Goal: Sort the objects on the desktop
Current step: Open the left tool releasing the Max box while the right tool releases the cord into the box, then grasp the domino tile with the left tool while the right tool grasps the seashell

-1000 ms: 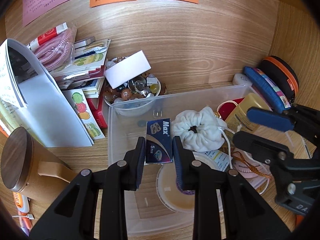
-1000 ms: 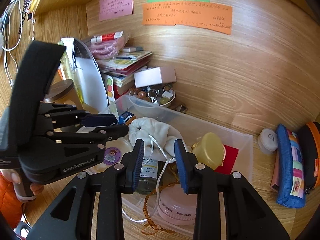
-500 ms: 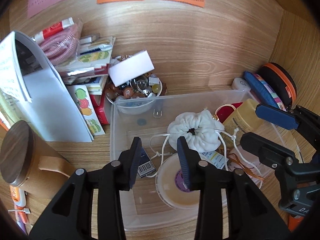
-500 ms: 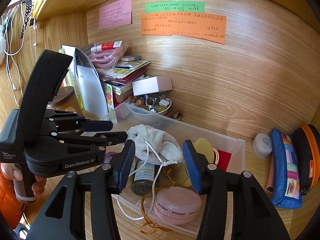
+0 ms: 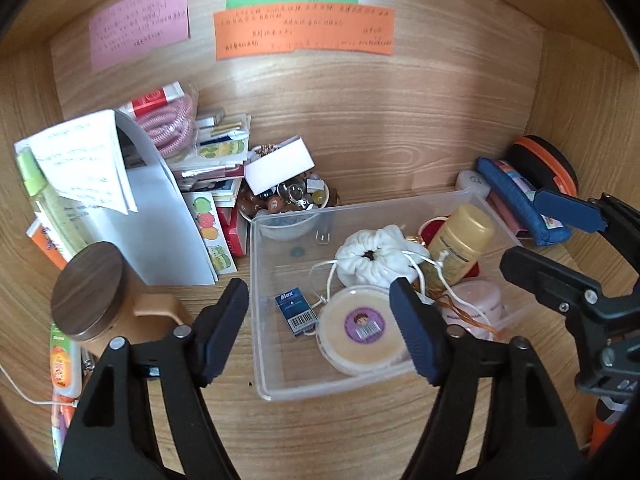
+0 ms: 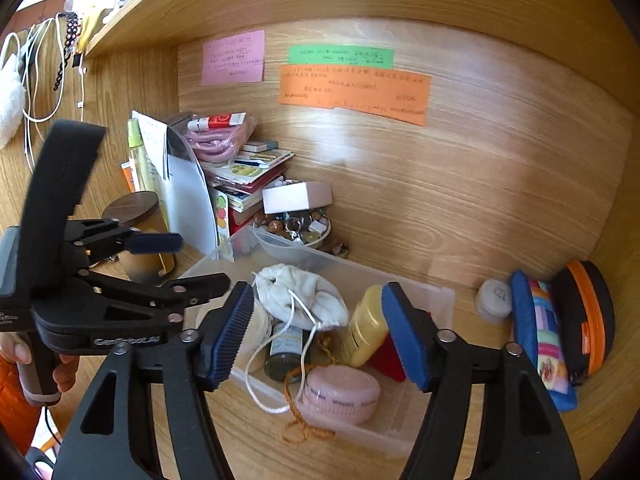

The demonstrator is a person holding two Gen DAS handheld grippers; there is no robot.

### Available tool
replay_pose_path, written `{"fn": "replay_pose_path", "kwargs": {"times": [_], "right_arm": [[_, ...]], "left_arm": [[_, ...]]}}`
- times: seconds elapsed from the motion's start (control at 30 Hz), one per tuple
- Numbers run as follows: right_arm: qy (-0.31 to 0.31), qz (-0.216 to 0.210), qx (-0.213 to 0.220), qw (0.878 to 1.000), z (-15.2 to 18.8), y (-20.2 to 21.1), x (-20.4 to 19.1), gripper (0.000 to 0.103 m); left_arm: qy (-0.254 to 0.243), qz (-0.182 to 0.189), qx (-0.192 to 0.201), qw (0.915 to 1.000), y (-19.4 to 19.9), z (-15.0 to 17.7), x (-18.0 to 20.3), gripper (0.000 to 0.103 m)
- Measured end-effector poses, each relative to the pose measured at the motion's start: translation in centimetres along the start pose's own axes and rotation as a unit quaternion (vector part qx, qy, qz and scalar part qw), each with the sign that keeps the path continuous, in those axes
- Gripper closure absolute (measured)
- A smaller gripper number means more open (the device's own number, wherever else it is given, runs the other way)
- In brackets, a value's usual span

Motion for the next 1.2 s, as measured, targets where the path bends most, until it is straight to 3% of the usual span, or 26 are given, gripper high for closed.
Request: {"fn": "replay_pose_path", "kwargs": {"times": [0.07, 0.13, 0.33, 0.57, 1.03, 1.2], "right_arm": [[-0.006, 0.005, 0.0, 1.0, 0.3, 0.5, 0.2, 0.03], [-0.012, 0.014, 0.0, 1.0, 0.8, 1.1, 0.4, 0.027], [-0.024, 0.018, -0.015, 0.999, 2.7, 2.1, 0.4, 0.025], [-0.053, 0.017, -0.035, 0.998, 6.0, 2.9, 0.8, 0.021], [-0.087, 0.037, -0.067, 0.993, 13.5, 4.4, 0.4, 0.022], [-0.074, 0.025, -0.081, 0.994, 15.5, 4.7, -0.8, 0.025]], "left_arm": [[-0.004, -0.002, 0.005, 1.0, 0.8, 0.4, 0.4, 0.024], [-0.008, -0.007, 0.014, 0.9999, 1.6, 1.0, 0.7, 0.012], [-0.022, -0.011, 0.024, 0.9994, 3.6, 2.7, 1.7, 0.007], [-0.029, 0.0, 0.025, 0.9993, 4.7, 5.3, 2.7, 0.006], [-0.02, 0.031, -0.017, 0.9992, 4.1, 11.1, 4.1, 0.006], [-0.011, 0.057, -0.032, 0.9978, 4.3, 13.1, 3.9, 0.006]]}}
Point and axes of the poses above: each gripper's, at about its wrist camera, not at the fingertips, and y roughly against the way its jaws point, x to its right, z to its underside, the point moved 2 cm from there along -y, roughly the way its jaws point, and after that the axes turned 7 degrees about -x, right-handed, at the moved point
